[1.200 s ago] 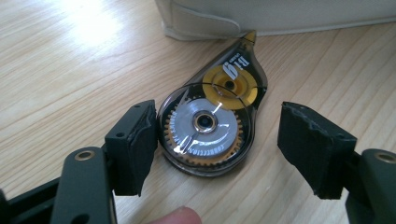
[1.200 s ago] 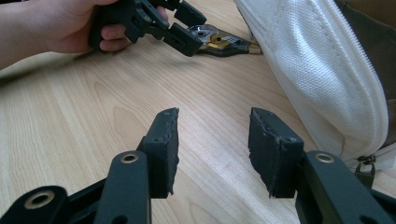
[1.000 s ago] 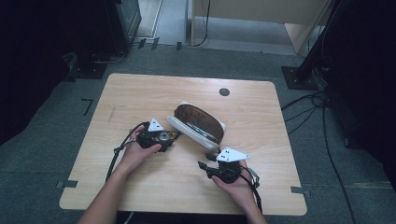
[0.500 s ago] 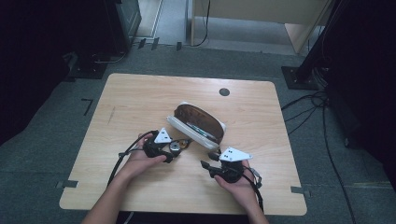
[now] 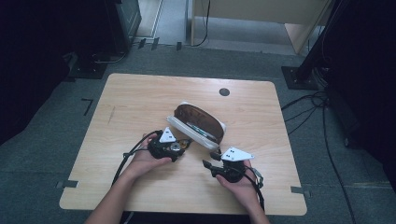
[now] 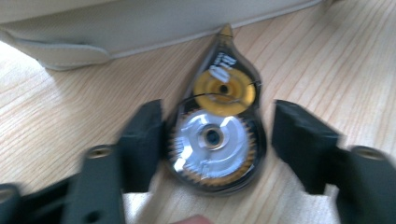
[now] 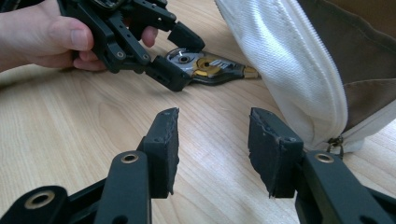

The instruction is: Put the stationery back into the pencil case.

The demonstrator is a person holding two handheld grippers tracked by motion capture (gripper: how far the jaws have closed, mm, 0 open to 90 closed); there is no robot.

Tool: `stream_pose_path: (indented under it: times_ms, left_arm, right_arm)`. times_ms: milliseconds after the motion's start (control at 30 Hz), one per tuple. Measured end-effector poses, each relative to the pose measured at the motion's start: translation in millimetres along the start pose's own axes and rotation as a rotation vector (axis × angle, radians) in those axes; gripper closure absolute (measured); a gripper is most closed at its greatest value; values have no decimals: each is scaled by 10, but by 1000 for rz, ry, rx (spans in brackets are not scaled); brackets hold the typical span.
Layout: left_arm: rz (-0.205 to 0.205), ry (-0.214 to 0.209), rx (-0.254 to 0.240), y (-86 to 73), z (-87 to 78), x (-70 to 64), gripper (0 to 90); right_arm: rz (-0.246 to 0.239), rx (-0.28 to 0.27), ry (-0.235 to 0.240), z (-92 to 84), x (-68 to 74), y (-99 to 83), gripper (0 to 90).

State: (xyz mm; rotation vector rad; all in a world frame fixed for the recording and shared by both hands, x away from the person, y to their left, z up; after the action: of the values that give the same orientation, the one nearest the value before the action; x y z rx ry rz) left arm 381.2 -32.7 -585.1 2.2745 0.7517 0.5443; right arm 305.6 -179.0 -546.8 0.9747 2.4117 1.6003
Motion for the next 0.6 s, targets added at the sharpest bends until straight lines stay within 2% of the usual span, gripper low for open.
stream_pose_path:
  times_ms: [100, 267, 367, 467, 600]
  left_arm:
    - [-7, -4, 3, 10, 4, -6, 417]
    - [13, -24, 4, 5, -12, -42, 420]
    - [23, -73, 6, -14, -58, -102, 420]
    - [32, -95, 8, -45, -107, -133, 421]
    - [22, -150, -6, -83, -201, -182, 421]
  right_arm:
    - [0, -6, 2, -1, -4, 5, 532]
    - [-12, -6, 21, 16, 7, -1, 522]
    - [-30, -2, 41, 37, 24, -12, 506]
    - [-54, 6, 48, 56, 31, -26, 494]
    - [-57, 17, 65, 86, 29, -49, 497]
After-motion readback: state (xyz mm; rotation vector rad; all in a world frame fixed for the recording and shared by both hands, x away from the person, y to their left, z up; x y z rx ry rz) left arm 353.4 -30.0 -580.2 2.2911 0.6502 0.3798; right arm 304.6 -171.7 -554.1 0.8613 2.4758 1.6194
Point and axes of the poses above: each handheld gripper's, and its own axes: z roughly forward along the jaws, y roughly out of its top, x roughly to its left, the point moved 10 cm from there along z, roughly forward along the jaws, and after that the axes turned 13 degrees about y, right-handed, at the moved point
